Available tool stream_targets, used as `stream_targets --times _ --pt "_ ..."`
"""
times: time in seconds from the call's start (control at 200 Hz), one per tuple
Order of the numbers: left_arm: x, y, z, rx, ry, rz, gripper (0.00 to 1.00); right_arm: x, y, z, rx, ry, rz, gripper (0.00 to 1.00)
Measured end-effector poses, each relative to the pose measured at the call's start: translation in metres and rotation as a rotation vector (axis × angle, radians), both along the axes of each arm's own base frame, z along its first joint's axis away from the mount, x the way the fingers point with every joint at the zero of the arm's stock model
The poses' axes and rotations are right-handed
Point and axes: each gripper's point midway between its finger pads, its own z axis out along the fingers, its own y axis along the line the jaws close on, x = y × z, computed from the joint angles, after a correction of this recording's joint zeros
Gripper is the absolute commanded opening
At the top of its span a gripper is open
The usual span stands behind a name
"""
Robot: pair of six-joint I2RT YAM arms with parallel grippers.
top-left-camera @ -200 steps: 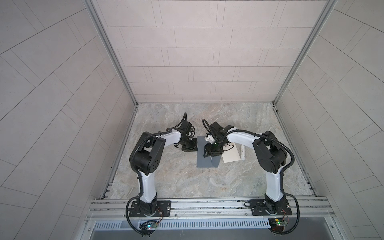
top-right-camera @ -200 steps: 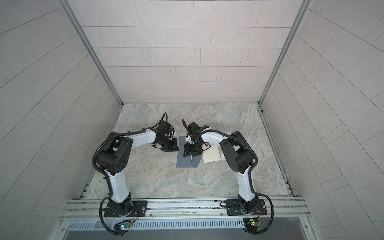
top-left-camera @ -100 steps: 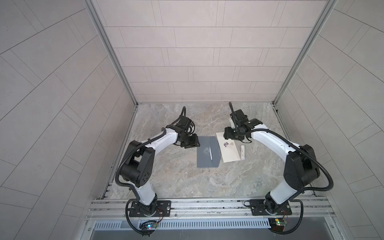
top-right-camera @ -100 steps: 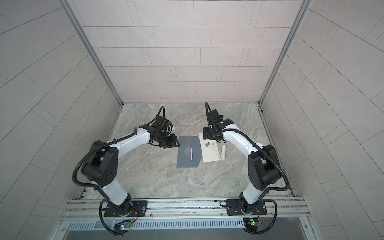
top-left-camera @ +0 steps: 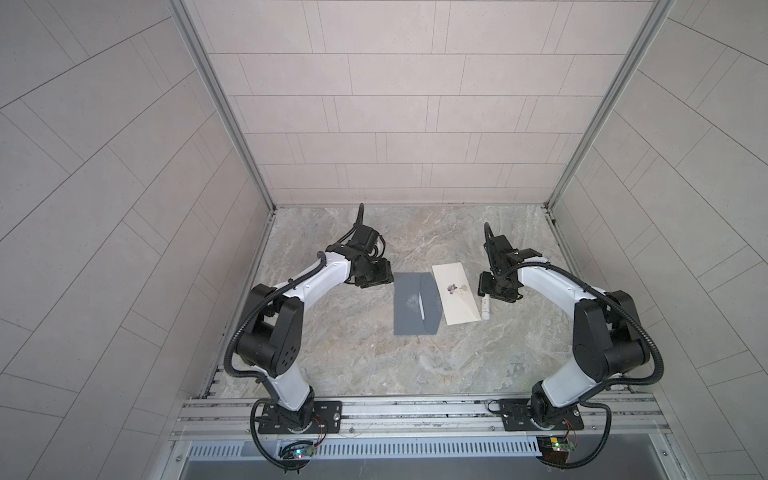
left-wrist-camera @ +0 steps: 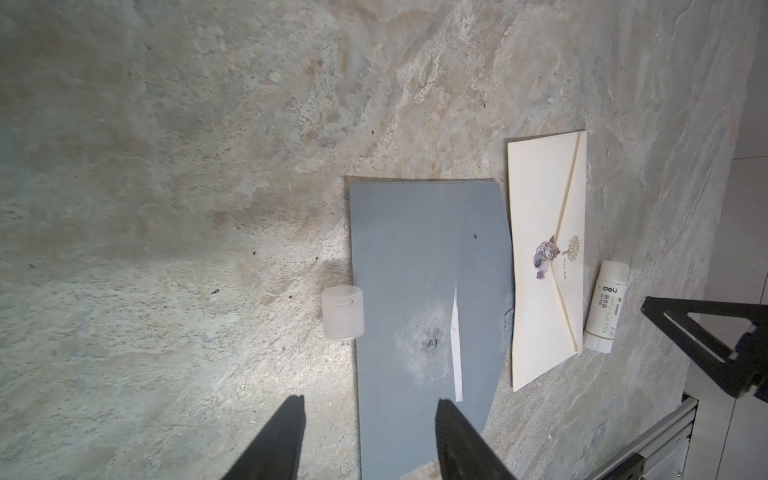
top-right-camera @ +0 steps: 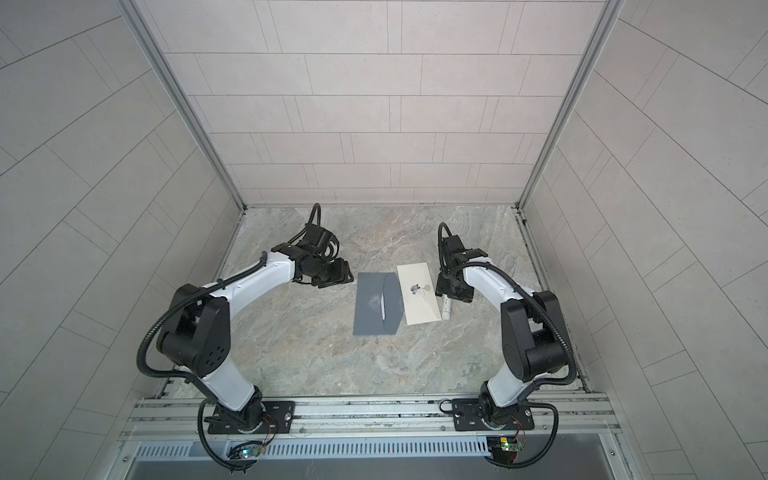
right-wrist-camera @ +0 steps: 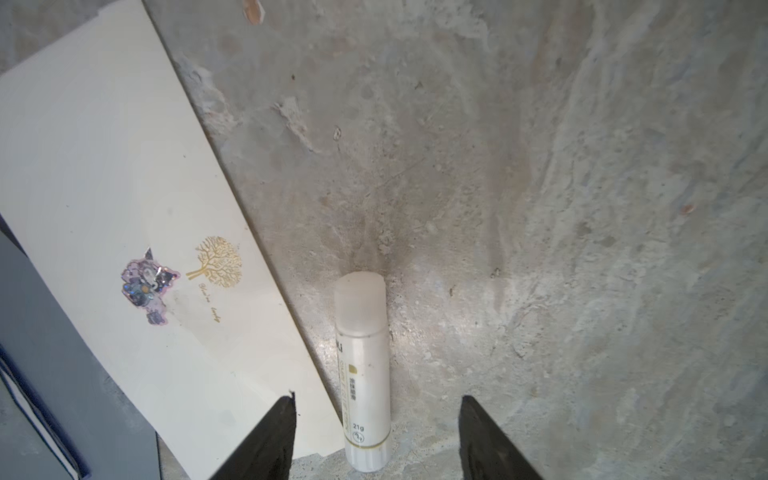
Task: Place the letter into the envelope and seal it
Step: 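Raise the right gripper and move it to the white glue stick beside the cream card, then grasp the white glue stick with the right gripper and lift it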
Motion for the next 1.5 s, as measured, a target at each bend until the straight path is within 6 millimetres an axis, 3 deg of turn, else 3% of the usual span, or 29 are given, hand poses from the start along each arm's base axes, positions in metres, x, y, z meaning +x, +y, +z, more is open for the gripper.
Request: stream_targets --times 0.355,0.46,0.555,0.696,0.846,0.946,1.046,1.181,1.341,1.496 --pt "-0.004 0.000 -0.007 -0.012 0.021 0.017 0.58 -0.035 0.007 -0.037 0.057 0.111 0.020 0.51" --pt "-0.004 -0.003 -0.005 -0.031 0.023 0.015 0.58 -0.038 0.005 -0.042 0.050 0.117 0.022 0.44" --pt "-0.003 -0.007 -0.004 -0.053 0.025 0.009 0.58 -0.036 0.005 -0.045 0.049 0.115 0.022 0.30" --pt "-0.004 -0.015 -0.006 -0.089 0.038 -0.009 0.58 -0.031 0.006 -0.044 0.048 0.098 0.027 0.10" --pt "-0.009 -0.031 -0.004 -0.150 0.058 -0.051 0.60 -0.026 0.006 -0.039 0.043 0.080 0.045 0.05" --pt "-0.012 -0.045 0.003 -0.218 0.064 -0.078 0.63 -0.018 0.013 -0.023 0.064 0.015 0.086 0.04" --pt "-0.010 -0.061 0.016 -0.313 0.056 -0.103 0.65 -0.008 0.038 0.004 0.139 -0.101 0.166 0.03" --pt "-0.009 -0.082 0.036 -0.432 0.037 -0.144 0.66 0.000 0.093 0.043 0.313 -0.249 0.317 0.01" --pt "-0.012 -0.096 0.049 -0.503 0.039 -0.166 0.66 -0.003 0.148 0.073 0.484 -0.321 0.466 0.00" --pt "-0.015 -0.105 0.056 -0.541 0.040 -0.191 0.64 -0.001 0.185 0.102 0.561 -0.367 0.559 0.00"
